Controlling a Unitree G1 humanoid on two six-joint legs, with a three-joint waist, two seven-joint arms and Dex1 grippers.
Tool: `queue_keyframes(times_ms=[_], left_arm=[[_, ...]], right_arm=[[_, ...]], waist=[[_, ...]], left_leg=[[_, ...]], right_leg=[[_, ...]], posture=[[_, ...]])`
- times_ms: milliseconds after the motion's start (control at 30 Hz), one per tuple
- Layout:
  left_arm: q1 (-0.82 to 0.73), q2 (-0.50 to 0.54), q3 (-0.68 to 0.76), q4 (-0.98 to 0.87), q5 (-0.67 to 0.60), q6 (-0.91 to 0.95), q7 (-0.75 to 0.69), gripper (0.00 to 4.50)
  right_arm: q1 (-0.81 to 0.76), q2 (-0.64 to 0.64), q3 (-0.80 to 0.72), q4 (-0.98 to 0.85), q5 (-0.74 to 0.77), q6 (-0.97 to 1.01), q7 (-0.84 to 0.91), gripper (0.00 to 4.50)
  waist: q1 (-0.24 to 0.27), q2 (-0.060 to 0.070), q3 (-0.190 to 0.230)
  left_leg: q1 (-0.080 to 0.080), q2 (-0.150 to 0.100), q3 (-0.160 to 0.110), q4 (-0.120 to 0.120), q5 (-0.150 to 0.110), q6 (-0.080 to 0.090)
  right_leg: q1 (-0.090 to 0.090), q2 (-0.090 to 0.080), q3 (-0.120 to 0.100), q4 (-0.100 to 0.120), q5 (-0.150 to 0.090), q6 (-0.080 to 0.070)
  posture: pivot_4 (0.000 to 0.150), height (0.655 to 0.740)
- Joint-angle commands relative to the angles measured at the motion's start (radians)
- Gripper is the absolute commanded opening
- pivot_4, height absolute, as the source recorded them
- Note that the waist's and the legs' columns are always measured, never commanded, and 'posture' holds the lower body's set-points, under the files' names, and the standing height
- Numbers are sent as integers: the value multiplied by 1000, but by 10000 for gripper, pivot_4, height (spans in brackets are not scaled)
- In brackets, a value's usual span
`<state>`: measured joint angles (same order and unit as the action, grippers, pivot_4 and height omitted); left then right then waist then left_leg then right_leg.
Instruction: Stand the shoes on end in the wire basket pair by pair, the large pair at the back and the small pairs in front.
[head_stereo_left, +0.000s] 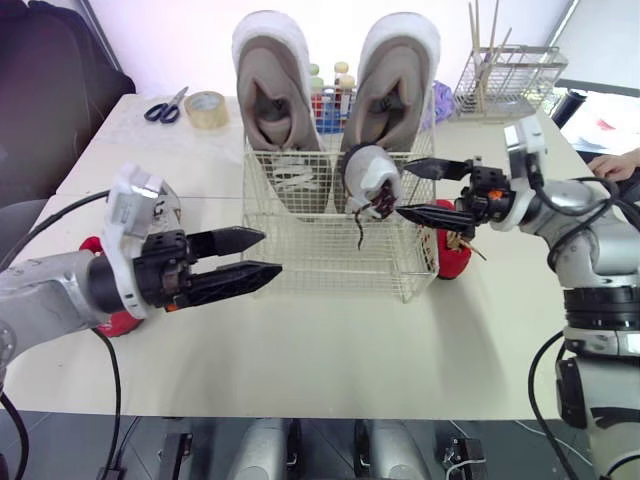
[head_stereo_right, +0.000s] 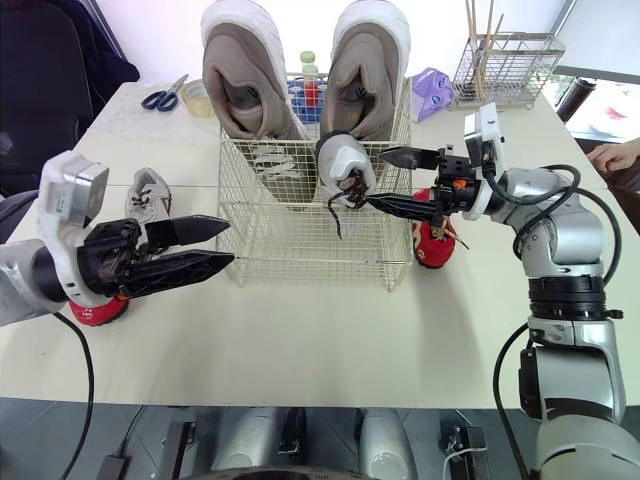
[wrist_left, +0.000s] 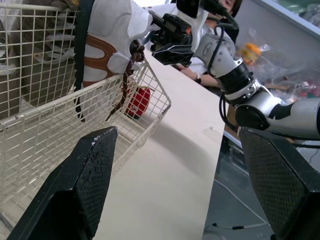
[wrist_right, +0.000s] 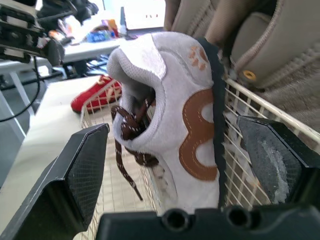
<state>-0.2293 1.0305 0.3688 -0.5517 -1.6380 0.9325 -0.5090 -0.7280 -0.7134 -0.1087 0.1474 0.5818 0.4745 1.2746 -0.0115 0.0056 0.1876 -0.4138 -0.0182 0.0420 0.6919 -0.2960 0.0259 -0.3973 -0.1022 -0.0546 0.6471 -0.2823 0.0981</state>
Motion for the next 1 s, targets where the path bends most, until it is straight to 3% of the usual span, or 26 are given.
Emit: queue_keyframes(times_ms=[33,167,233,367,500,600,700,867,933,1000], left_arm=[[27,25,66,-12,0,0,-10,40266],[67,90,213,81,-111,30,37,42633],[102,117,287,127,-83,55,38,42633],[142,165,398,313,121,57,113,42633],[95,228,347,561,435,-48,134,42633],[-1,270,230,793,607,-155,-8,42633],[-125,276,118,978,667,-144,-237,42633],[-419,218,-161,1339,895,-156,-607,42633],[-525,173,-241,1466,1001,-198,-692,42633],[-622,122,-278,1593,1096,-262,-682,42633]], right_arm=[[-7,-92,-80,-48,33,82,-34,44661],[-86,-189,-221,-27,99,149,-108,44938],[-141,-213,-256,-12,109,171,-164,44938],[-322,-201,-287,-99,352,445,-235,44938],[-365,-126,-231,-233,522,561,-231,44938],[-343,-130,-75,-342,525,629,-160,44938],[-306,-138,37,-407,459,585,-84,44938],[-273,-171,125,-468,382,523,-2,44938],[-266,-177,111,-491,399,535,-9,44938],[-250,-192,98,-523,412,554,-26,44938]], waist=[[1,0,0],[0,1,1],[-5,2,1],[-10,3,1],[-8,2,0],[1,1,0],[5,-2,-2],[3,-5,-4],[3,-6,-4],[2,-9,-3]], left_leg=[[0,0,0,0,0,0],[0,0,0,-3,0,0],[0,-1,0,-5,0,-1],[1,0,2,-12,3,-5],[2,6,2,-15,5,-8],[2,6,4,-14,5,-8],[1,5,5,-13,0,-1],[-9,-1,6,-8,1,-1],[-10,-2,9,-7,1,2],[-11,-2,11,-7,1,3]], right_leg=[[0,0,0,0,0,0],[-1,-1,0,-1,0,0],[-3,-1,0,-1,0,0],[-7,0,0,0,0,0],[-8,5,0,1,-1,-1],[-8,4,0,1,-1,-1],[-9,2,0,1,-1,-1],[-15,-1,-1,2,0,-1],[-17,0,-2,2,1,1],[-17,1,-3,3,2,3]], posture=[[1500,7400],[1500,7400],[1500,7400],[1500,7400],[1500,7400],[1500,7400],[1500,7400],[1500,7400],[1500,7400],[1500,7400]])
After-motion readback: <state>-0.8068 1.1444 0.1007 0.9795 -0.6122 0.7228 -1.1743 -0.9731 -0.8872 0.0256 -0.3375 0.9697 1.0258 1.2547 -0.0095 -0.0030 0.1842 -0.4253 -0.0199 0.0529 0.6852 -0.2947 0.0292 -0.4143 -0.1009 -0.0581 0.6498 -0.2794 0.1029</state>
